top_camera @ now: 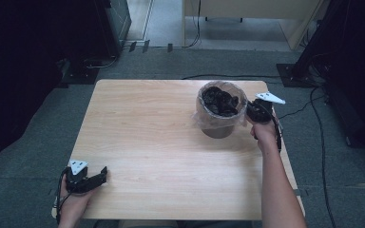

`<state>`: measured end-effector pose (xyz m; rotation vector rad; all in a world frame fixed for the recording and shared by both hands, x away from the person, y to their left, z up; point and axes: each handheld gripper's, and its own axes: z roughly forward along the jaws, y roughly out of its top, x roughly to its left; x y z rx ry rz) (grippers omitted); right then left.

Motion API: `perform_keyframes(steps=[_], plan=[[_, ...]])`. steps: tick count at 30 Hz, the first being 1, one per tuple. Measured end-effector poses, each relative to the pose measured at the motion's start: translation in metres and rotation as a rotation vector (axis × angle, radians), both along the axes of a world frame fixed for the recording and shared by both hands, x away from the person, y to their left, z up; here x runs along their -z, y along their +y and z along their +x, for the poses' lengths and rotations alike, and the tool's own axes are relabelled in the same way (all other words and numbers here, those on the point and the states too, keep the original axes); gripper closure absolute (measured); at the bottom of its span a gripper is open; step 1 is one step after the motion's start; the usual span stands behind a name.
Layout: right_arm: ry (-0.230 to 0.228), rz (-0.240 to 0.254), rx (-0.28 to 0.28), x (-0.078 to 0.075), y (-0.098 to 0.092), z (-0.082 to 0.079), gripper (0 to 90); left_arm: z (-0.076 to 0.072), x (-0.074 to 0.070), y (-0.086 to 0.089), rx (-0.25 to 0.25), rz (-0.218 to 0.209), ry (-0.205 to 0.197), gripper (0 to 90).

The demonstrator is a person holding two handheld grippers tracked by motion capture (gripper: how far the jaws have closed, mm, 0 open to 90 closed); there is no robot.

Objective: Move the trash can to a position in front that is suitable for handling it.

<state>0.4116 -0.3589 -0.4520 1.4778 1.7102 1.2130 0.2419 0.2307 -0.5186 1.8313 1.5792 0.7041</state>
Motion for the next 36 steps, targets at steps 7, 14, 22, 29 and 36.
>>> perform_keyframes(steps=[7, 14, 22, 29, 36], plan=[[-0.039, -0.042, -0.021, 0.001, 0.004, -0.007, 90.0, 0.001, 0.0, -0.001, 0.002, -0.003, 0.0, 17.4], [-0.069, -0.108, -0.055, 0.0, 0.013, -0.009, 90.0, 0.005, -0.001, 0.001, -0.003, -0.06, -0.023, 29.6], [-0.078, -0.075, -0.088, -0.001, 0.021, -0.011, 90.0, 0.017, -0.01, -0.022, 0.022, -0.076, -0.02, 32.7], [-0.078, -0.072, -0.106, -0.001, 0.028, -0.012, 90.0, 0.034, -0.024, -0.048, 0.042, -0.084, -0.066, 37.5], [-0.079, -0.078, -0.148, -0.002, 0.042, -0.014, 90.0, 0.058, -0.037, -0.077, 0.041, -0.161, -0.111, 45.2]])
